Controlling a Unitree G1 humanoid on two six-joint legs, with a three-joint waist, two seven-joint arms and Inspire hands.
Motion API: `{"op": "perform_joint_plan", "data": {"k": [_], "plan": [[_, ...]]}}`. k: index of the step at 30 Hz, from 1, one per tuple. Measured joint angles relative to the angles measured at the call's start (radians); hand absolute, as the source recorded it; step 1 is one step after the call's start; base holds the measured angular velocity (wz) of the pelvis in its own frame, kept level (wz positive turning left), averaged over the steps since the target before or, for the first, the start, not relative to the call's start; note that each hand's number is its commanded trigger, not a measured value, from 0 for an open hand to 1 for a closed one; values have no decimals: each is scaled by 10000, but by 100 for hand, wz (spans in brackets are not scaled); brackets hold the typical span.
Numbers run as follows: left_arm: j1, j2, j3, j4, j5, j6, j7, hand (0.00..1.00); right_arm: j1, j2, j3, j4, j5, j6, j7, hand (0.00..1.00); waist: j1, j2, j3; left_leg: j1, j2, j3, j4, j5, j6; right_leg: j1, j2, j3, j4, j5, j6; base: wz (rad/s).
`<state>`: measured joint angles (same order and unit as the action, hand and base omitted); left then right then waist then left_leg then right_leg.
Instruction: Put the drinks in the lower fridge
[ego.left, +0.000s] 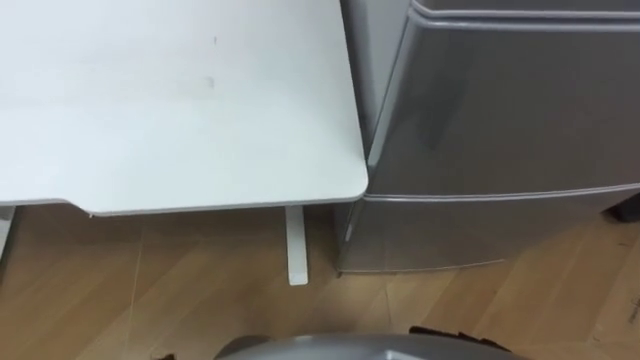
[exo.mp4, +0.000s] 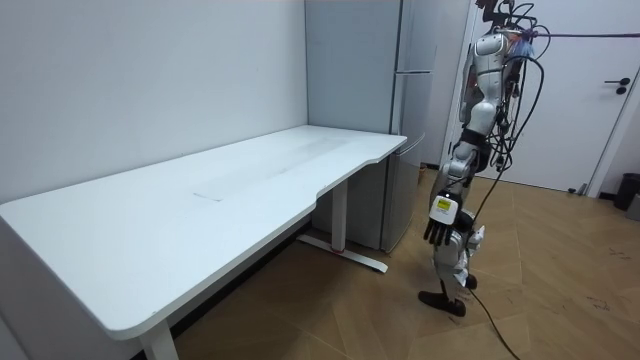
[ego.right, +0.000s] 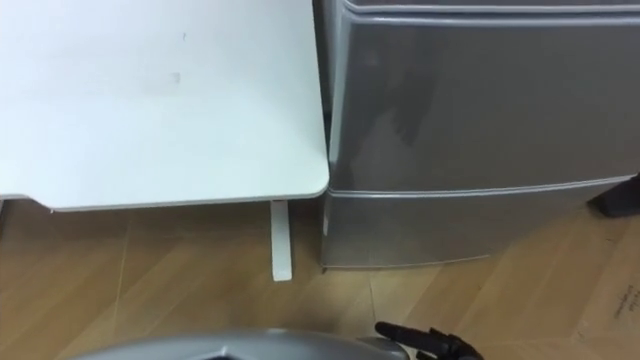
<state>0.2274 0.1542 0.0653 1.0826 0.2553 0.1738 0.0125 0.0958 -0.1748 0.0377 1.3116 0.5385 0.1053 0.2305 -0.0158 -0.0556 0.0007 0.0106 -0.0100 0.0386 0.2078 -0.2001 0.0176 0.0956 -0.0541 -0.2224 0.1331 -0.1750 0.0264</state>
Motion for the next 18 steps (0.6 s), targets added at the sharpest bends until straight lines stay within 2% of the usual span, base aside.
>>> {"op": "perform_joint_plan", "data": {"k": [18], "plan": [[-90, -54, 5, 2, 14, 167, -262, 0, -2, 11, -238, 0, -274, -49, 0, 0, -47, 95, -5, -100, -7, -84, -35, -9, -6, -64, 1, -15, 23, 1, -1, 1]]}}
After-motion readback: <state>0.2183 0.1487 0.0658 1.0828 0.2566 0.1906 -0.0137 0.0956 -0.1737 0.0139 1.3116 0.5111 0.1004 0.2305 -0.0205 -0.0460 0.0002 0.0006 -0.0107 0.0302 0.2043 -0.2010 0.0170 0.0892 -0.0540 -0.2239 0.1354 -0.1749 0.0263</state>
